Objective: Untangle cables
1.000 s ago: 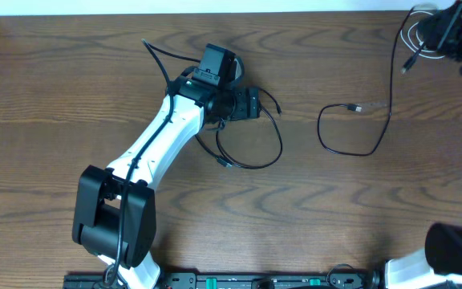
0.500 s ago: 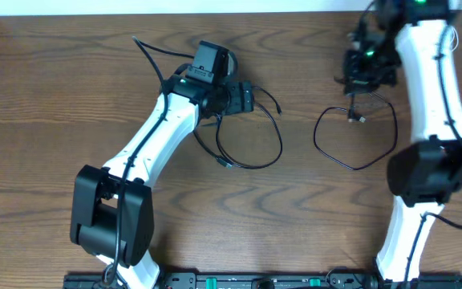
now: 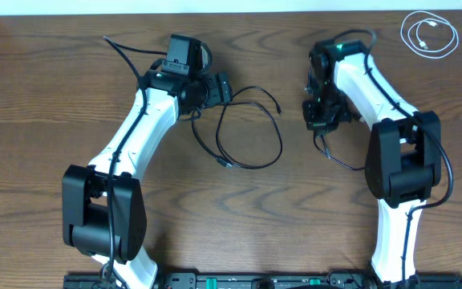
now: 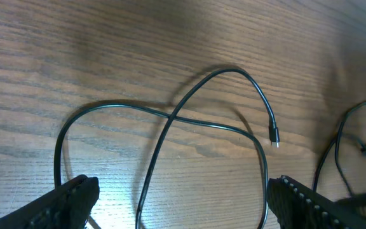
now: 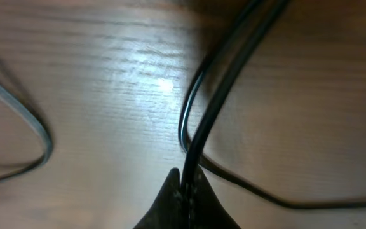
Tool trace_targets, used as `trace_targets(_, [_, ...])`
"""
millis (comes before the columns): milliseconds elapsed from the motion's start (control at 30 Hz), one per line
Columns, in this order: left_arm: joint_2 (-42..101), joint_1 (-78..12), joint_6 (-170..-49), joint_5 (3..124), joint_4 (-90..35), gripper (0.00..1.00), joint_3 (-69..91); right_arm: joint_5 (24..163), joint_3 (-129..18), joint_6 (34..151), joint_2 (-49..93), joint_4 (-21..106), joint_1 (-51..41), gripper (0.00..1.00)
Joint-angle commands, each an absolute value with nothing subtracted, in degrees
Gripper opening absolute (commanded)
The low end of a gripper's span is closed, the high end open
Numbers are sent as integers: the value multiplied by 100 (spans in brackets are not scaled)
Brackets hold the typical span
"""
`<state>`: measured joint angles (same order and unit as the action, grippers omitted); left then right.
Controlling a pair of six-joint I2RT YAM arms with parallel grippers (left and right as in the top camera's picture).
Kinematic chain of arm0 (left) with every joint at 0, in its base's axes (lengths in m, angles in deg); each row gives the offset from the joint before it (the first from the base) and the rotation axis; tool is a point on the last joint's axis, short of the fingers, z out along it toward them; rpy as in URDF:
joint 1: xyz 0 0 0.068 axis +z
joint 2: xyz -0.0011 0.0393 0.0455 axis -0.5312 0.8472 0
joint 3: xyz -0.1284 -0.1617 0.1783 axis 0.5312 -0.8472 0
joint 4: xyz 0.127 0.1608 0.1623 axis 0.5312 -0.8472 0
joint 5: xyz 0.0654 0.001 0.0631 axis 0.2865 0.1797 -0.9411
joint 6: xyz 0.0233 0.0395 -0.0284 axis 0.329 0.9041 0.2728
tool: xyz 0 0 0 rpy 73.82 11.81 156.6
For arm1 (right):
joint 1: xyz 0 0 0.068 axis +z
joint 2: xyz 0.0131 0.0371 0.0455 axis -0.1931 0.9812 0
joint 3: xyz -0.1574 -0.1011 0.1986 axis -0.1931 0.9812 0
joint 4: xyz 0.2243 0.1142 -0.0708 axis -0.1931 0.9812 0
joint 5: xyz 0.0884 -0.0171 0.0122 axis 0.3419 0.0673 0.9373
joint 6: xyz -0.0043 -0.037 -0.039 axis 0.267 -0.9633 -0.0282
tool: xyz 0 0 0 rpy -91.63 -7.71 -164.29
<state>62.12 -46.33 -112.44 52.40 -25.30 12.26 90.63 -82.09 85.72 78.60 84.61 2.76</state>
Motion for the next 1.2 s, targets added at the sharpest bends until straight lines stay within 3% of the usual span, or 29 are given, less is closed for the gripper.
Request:
trace_targets(0, [6201, -4613, -11292, 5201, -2504, 89, 1265, 8742, -7736, 8721, 7532, 8087, 278, 1])
trace_targets(233, [6201, -4613, -11292, 5201, -2461, 89, 1265, 8680, -7140, 8697, 7532, 7377, 313, 10])
trace_targets(333, [6201, -4613, -11292, 5201, -2458, 89, 1265, 8680, -6799, 8699, 7532, 7152, 317, 24])
trace_targets(400, [6201, -4613, -11292, 5201, -2458, 89, 1265, 8731, -6574, 8697, 7532, 6981, 319, 27])
trace_targets(800, [6201, -4613, -11292, 5201, -2415, 89, 1265, 11308, -6598, 7088, 7410, 7139, 0, 28])
trace_targets(1033, [6201, -4613, -11292, 5201, -2417, 89, 1265, 9118, -6419, 8067, 7412, 6806, 472, 21])
trace_targets(1167, [6201, -4613, -11292, 5201, -2417, 89, 1265, 8525, -6027, 8417, 7412, 6424, 709, 15])
